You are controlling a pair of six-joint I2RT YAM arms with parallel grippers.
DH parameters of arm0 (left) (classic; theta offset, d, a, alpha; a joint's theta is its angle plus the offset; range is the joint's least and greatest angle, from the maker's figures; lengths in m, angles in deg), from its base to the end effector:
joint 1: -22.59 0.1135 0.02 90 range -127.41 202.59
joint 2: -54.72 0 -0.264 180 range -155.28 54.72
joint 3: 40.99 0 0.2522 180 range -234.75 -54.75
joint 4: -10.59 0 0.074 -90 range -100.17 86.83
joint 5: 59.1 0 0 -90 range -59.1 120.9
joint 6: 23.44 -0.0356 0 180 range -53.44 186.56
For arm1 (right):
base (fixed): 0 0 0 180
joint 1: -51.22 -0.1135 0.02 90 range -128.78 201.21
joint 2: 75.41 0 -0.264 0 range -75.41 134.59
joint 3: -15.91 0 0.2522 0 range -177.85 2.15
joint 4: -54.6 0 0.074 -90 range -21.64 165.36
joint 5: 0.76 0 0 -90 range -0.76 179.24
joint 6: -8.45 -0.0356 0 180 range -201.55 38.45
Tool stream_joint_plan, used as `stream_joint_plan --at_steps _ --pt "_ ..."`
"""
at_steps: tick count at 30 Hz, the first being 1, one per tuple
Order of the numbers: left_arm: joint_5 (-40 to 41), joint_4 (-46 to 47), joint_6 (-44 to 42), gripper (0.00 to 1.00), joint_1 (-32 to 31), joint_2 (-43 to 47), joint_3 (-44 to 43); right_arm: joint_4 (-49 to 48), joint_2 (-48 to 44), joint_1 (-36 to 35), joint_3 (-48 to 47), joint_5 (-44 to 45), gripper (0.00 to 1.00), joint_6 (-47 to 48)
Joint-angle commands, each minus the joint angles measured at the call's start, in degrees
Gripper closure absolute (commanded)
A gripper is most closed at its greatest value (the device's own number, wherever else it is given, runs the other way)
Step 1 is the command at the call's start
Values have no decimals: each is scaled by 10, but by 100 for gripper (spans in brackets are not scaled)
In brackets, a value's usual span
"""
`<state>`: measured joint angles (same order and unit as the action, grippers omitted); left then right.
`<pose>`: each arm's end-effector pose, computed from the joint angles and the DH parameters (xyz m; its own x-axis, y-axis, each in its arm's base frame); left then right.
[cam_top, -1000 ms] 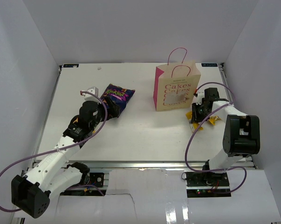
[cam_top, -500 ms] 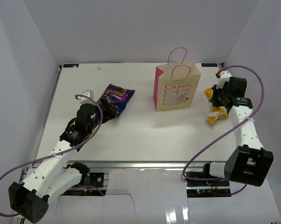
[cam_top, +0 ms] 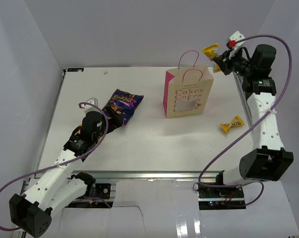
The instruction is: Place the snacks into the paper bag
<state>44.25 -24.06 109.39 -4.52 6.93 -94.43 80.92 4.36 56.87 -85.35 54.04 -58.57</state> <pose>0.1716 -0.0786 0.2812 -0.4957 -0.4893 -0.7175 -0.1000 0.8528 -0.5125 0.3110 -0.0101 0.4570 0.1146 -0.3319 -0.9363 -0.4849 0.8039 -0.3443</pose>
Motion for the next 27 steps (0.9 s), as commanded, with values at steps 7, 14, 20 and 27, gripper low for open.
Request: stream_joint_plan --at_steps 7,14,20,27 --pt "5 -16 22 2 3 14 12 -24 134 -44 -113 -134 85 83" --pt "6 -29 89 2 3 3 24 13 148 -74 -102 -145 79 101" --pt "15 -48 111 2 5 -27 9 0 133 -77 -97 -108 71 66" --pt "47 -159 208 7 69 -77 -29 1 57 -64 -30 127 29 -28"
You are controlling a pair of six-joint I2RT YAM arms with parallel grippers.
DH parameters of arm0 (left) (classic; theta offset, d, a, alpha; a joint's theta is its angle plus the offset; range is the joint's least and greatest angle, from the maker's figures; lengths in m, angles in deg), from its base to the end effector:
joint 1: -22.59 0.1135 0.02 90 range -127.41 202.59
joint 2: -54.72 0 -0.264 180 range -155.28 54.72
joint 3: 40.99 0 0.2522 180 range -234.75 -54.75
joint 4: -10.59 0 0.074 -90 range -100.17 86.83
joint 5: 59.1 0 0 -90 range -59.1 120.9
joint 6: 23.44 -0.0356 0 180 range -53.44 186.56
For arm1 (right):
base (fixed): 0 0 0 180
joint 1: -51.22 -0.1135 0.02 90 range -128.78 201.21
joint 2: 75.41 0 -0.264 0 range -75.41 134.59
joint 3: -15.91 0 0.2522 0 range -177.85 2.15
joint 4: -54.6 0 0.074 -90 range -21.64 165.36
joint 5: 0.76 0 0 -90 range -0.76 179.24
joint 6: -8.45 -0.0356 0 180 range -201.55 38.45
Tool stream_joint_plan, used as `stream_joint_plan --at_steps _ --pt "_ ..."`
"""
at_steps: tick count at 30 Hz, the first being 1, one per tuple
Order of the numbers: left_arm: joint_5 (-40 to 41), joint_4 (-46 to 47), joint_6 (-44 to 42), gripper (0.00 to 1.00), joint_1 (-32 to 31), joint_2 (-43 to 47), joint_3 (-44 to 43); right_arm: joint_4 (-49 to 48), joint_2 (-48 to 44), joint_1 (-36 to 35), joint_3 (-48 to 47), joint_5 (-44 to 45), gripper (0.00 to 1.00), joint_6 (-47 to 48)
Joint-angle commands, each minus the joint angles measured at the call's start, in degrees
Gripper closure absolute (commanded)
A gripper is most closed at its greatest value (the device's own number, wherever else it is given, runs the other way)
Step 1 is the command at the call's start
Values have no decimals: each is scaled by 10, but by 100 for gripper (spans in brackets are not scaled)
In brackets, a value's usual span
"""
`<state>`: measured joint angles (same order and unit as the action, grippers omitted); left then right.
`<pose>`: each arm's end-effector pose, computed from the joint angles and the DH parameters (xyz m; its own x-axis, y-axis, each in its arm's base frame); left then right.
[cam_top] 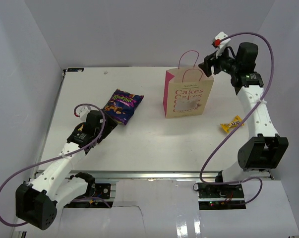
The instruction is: Place the snacks into the paper bag
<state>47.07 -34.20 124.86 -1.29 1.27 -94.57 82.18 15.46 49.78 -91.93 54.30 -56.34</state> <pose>0.1795 -0.0686 0.2501 -0.5144 -0.6659 -0.5403 -0.4377 0.7457 -0.5023 0.3660 0.0296 0.4321 0.0819 -0.3472 -0.9342 -0.6062 0.7267 -0.3232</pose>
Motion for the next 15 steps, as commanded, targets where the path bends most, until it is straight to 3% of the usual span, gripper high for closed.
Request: stream_joint_plan --at_steps 1,5,8,13,15 --pt "-5 -67 59 8 54 -34 -32 -6 -65 7 56 139 26 -56" --pt "-49 -114 89 8 151 -117 -55 6 -134 56 165 112 20 -60" --pt "-49 -98 81 7 186 -160 -72 12 -174 80 242 88 19 -62" --pt "27 -69 -125 2 193 -252 -147 23 -215 97 320 63 18 -56" --pt "62 -89 -157 2 194 -291 -174 26 -220 100 341 58 18 -58"
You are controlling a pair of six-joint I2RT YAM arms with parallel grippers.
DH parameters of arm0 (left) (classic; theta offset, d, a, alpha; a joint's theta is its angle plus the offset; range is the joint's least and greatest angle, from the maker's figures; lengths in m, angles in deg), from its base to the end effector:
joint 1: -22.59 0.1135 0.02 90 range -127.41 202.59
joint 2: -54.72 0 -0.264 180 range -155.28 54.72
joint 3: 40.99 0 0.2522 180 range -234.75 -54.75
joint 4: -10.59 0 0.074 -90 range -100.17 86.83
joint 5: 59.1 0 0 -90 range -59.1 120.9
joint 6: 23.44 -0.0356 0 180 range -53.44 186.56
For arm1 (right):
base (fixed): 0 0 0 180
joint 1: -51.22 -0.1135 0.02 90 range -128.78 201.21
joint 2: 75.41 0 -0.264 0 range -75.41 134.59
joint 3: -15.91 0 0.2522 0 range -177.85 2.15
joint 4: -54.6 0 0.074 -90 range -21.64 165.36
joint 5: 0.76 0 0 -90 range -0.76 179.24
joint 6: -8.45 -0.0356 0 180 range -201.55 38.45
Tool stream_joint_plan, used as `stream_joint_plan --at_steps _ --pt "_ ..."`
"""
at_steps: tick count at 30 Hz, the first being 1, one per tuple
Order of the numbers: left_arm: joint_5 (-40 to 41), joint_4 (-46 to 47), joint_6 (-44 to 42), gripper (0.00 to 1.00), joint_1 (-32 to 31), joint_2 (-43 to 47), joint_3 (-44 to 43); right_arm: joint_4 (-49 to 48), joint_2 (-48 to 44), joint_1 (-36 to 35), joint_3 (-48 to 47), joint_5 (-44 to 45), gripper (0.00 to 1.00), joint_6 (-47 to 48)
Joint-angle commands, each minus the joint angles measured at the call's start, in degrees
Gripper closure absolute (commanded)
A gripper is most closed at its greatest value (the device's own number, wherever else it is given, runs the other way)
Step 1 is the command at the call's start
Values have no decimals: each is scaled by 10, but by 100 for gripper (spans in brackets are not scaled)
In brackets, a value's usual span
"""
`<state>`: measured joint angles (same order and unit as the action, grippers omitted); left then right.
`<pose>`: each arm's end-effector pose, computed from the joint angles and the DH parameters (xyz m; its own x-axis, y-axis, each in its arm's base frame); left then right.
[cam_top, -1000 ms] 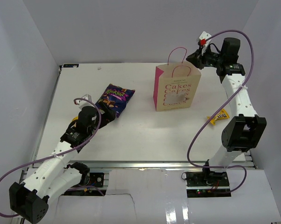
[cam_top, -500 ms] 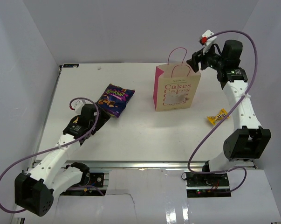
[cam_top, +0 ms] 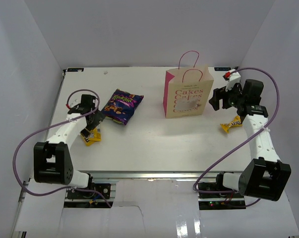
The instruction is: Place the snacks into the paper bag
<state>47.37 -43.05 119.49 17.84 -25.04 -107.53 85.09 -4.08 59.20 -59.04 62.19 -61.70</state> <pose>0.2610 -0.0116 0.2162 -0.5272 -0.7240 -0.4449 -0.7502 0.6424 -0.1564 0.2810 -0.0230 0.3318 -0.3266 -0.2596 -0.9088 -0.4136 0.9039 -0.1096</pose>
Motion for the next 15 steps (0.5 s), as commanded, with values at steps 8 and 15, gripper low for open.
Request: stream_joint_plan --at_steps 8,15 --pt "42 -10 -189 12 2 -154 -66 -3 -23 15 29 -39 17 -23" --pt "9 7 -211 43 2 -166 -61 5 -20 19 25 -40 17 -23"
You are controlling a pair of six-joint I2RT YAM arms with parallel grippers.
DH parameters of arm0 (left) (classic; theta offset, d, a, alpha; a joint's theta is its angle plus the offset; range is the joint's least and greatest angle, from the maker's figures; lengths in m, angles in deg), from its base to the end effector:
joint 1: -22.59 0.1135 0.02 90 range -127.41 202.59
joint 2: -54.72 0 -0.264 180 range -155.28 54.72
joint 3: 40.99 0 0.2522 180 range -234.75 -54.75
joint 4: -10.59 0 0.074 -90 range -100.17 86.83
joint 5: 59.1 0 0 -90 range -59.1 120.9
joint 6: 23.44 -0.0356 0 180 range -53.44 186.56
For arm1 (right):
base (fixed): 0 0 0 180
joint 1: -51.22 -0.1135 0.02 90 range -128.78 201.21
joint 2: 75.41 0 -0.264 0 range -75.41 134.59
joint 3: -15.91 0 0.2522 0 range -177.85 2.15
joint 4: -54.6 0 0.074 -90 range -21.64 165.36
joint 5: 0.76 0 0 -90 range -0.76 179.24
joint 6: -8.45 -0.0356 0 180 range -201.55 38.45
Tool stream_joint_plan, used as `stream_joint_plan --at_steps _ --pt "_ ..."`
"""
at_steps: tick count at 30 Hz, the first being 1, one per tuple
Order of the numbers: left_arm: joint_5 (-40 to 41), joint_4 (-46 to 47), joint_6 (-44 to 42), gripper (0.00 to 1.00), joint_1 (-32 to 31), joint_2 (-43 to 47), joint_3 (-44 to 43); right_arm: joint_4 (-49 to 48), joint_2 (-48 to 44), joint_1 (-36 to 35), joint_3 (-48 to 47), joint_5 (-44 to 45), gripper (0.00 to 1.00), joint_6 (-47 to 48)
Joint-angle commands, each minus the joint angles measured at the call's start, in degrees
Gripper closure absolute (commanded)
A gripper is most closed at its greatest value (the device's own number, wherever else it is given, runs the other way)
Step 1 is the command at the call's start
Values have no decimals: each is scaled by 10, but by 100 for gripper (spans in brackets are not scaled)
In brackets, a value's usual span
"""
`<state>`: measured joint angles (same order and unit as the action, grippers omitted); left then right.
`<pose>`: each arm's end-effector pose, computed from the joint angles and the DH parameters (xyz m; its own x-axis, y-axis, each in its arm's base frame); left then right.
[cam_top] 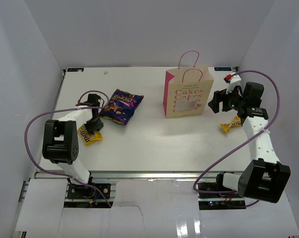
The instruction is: Place the snacks into the paper bag
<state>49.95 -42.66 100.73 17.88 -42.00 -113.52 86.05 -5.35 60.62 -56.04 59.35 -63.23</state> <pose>0.3043 -0.0134 0.1673 -0.8087 -0.4661 -0.3589 -0.5407 0.8293 0.1414 0.2725 -0.0271 0.3183 -0.3721 -0.2146 -0.9030 -0.4245 0.9045 -0.0400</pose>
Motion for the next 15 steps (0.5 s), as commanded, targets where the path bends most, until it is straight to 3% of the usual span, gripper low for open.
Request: stream_joint_plan --at_steps 1,4,9,13,15 --pt "-23 3 -24 55 1 7 0 -3 -8 4 -3 -13 17 -7" --pt "-34 8 -24 71 1 27 4 -1 -10 5 1 -16 17 -9" --pt "-58 19 -24 90 1 112 8 5 -12 6 0 -19 17 -5" --pt "-142 76 -62 99 1 195 0 11 -12 8 -2 -35 17 5" --pt "-239 119 -76 100 -1 228 -5 17 -12 9 -1 -44 17 11"
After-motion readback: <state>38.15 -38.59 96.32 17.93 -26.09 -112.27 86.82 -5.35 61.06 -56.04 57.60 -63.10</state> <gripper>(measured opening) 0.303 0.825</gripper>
